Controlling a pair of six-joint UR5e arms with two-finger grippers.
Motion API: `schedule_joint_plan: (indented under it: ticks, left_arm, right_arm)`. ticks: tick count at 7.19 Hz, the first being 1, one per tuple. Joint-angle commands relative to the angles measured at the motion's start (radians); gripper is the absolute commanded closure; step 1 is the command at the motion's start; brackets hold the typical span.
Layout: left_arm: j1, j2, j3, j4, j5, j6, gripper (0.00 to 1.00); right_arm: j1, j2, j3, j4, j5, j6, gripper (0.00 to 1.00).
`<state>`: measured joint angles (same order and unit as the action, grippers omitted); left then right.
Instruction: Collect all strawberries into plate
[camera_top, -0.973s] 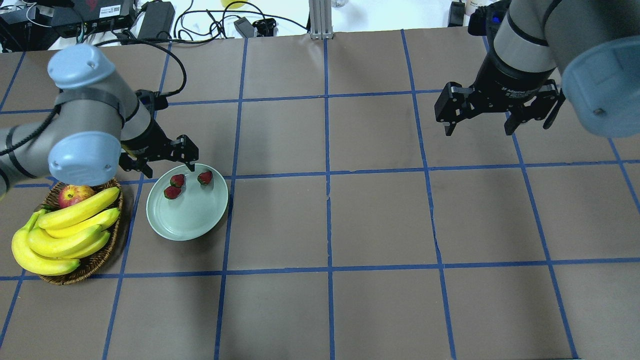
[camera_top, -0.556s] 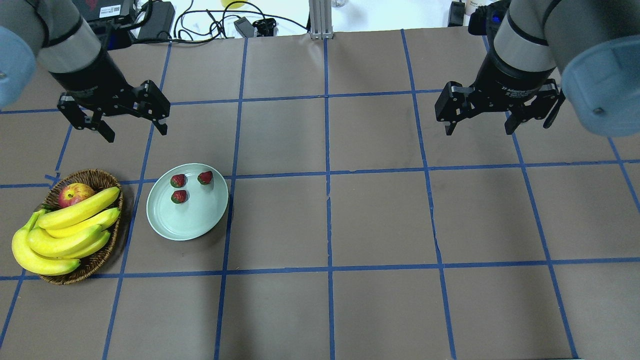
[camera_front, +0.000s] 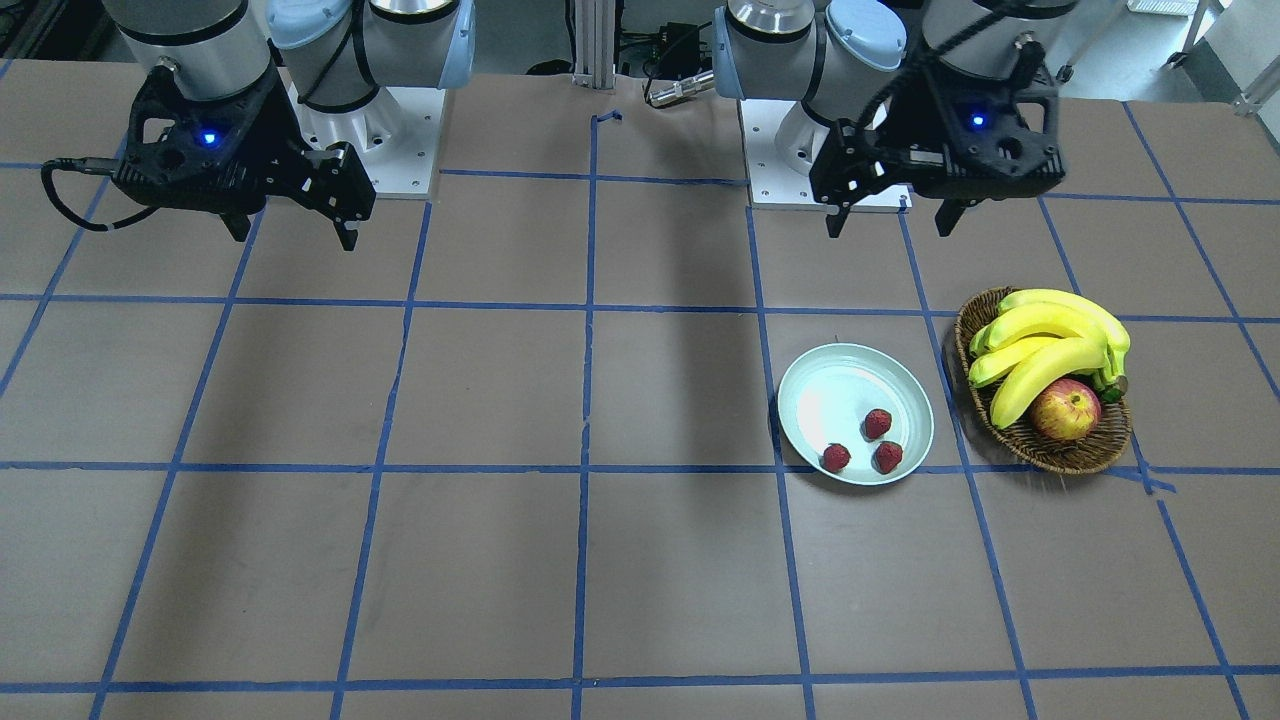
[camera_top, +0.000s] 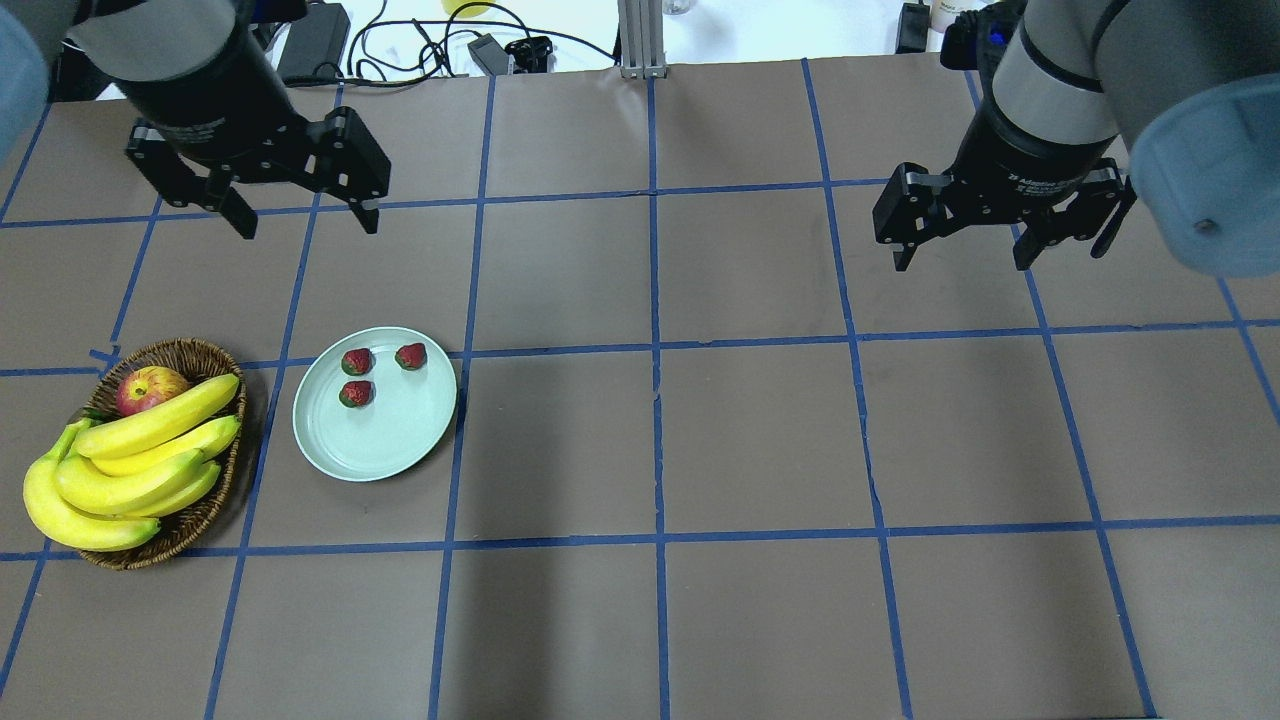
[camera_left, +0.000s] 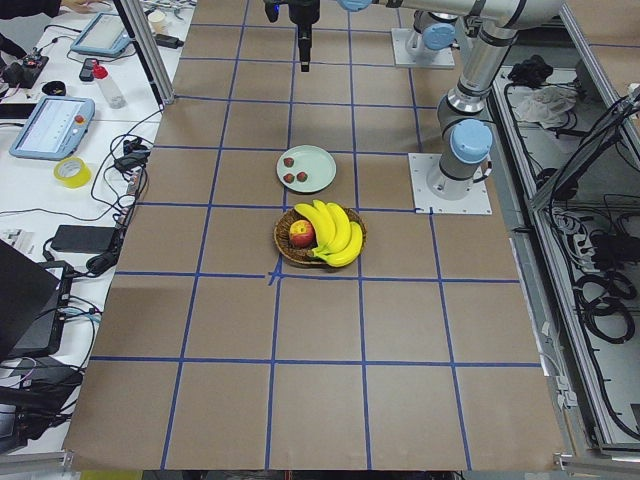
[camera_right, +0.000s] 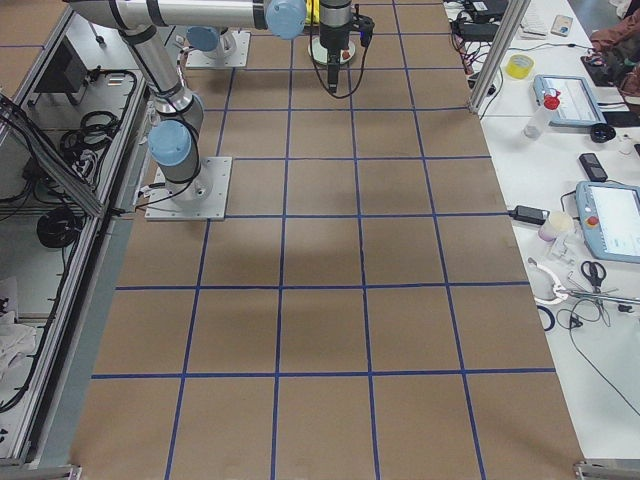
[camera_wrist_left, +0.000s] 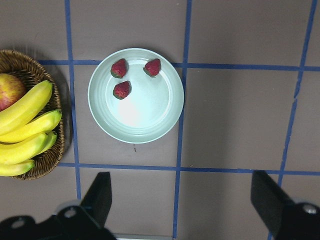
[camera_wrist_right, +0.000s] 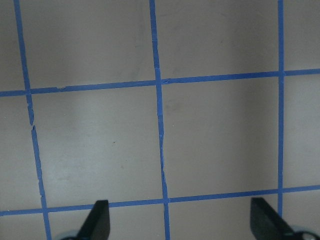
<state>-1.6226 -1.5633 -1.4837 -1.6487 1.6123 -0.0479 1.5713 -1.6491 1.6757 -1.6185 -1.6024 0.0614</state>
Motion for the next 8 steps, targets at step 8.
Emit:
schedule_joint_plan:
  ticks: [8]
  left_arm:
    - [0.021,0.017,-0.053,0.127,-0.068,0.034,0.00]
  right_arm:
    - [0.004,0.008,-0.002,-0.007,0.004,-0.005,0.00]
